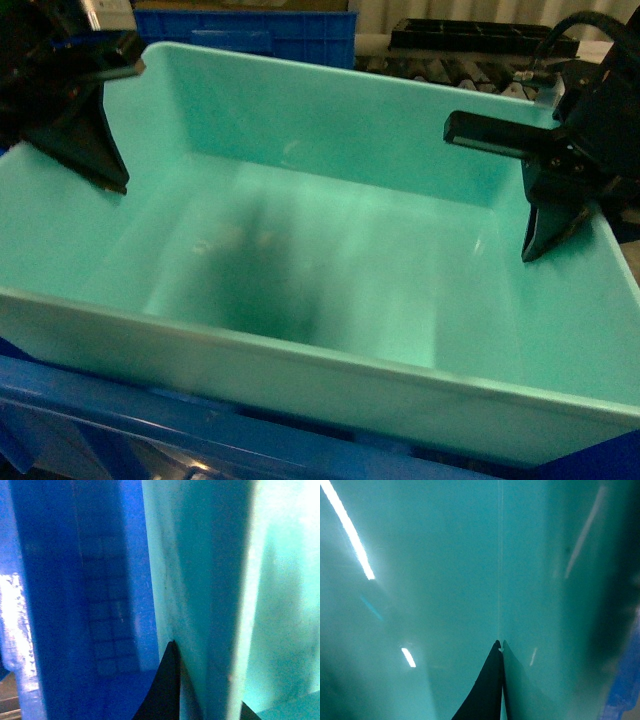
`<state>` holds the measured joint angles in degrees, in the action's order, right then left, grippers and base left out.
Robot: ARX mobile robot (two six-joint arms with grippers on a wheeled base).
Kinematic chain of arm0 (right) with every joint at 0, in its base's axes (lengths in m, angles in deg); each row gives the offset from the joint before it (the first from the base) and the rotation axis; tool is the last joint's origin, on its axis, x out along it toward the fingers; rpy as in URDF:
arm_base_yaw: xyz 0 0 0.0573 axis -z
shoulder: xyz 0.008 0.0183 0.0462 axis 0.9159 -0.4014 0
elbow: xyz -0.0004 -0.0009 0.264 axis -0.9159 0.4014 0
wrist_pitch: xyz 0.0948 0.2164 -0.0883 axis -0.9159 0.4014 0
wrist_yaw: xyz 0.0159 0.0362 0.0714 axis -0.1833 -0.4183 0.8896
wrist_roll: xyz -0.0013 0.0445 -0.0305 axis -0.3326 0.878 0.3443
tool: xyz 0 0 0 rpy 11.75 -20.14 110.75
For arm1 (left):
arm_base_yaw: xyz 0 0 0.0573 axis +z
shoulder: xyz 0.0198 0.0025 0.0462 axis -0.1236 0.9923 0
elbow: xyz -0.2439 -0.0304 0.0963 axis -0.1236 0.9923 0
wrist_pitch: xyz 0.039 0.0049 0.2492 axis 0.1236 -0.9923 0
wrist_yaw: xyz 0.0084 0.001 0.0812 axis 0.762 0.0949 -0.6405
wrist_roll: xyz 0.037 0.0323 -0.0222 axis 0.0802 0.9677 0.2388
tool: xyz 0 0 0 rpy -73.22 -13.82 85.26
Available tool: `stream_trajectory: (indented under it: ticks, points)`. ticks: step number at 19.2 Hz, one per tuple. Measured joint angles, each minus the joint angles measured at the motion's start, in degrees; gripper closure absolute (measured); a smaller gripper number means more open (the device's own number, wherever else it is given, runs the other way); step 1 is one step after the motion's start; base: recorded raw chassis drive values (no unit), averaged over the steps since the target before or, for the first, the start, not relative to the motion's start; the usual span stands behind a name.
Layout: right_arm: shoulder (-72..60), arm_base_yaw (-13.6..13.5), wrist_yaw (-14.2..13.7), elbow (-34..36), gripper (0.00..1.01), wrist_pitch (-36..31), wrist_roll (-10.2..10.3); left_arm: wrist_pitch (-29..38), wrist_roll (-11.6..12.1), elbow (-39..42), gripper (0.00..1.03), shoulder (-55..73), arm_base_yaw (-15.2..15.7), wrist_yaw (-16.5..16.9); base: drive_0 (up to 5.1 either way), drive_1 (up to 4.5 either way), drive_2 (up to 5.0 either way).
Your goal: Stack blue boxes stably on right
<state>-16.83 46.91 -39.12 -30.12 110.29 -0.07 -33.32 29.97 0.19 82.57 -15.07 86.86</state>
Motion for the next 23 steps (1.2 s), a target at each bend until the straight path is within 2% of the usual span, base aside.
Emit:
stream_trajectory:
  ticks: [3, 8, 15, 18, 23]
  points:
    - [-1.0, 0.0, -0.4, -0.4, 0.99, -0.2, -0.2, 1.6, 0.9, 1.9, 1.01, 1.9, 0.0, 0.0, 0.0, 0.00, 0.0]
    - [-1.8, 0.0, -1.5, -0.5, 0.99, -3.1, -0.9, 4.5, 1.2, 2.0, 1.01, 3.8, 0.0, -0.1, 0.0, 0.00, 0.0]
    - [-4.0, 0.5, -1.7, -0.5, 0.99, -5.6, -1.6, 4.3, 1.7, -4.2, 1.01, 6.4, 0.0, -0.5, 0.0, 0.00, 0.0]
    - [-4.4, 0.8, -1.7, -0.5, 0.99, -5.7, -2.8, 3.9, 1.6, -4.3, 1.01, 7.4, 0.0, -0.4, 0.0, 0.00, 0.0]
    - [-5.6, 1.2, -1.7, -1.2, 0.99, -6.4, -4.7, 4.3, 0.2, -4.6, 1.01, 8.7, 0.0, 0.0, 0.0, 0.00, 0.0]
